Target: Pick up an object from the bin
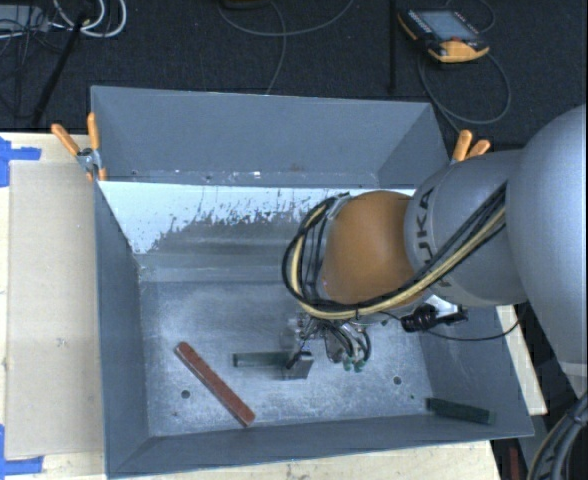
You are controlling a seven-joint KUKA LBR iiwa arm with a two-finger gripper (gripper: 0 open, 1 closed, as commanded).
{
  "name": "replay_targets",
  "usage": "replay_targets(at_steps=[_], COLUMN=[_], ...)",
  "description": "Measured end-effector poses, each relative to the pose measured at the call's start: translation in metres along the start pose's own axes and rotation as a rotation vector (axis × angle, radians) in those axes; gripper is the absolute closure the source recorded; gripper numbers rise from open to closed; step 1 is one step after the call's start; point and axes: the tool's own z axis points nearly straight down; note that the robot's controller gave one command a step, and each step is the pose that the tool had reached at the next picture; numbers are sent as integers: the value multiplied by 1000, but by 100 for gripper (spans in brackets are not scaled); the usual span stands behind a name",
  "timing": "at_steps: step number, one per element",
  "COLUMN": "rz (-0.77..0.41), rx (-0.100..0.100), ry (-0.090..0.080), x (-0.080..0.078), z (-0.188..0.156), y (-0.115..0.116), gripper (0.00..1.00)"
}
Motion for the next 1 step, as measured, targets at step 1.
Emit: replay_targets(at_steps=[1], rz=[-28], rx=[-1], ry=[-10], x=[21], z=[-170], y=[-2], gripper=[100])
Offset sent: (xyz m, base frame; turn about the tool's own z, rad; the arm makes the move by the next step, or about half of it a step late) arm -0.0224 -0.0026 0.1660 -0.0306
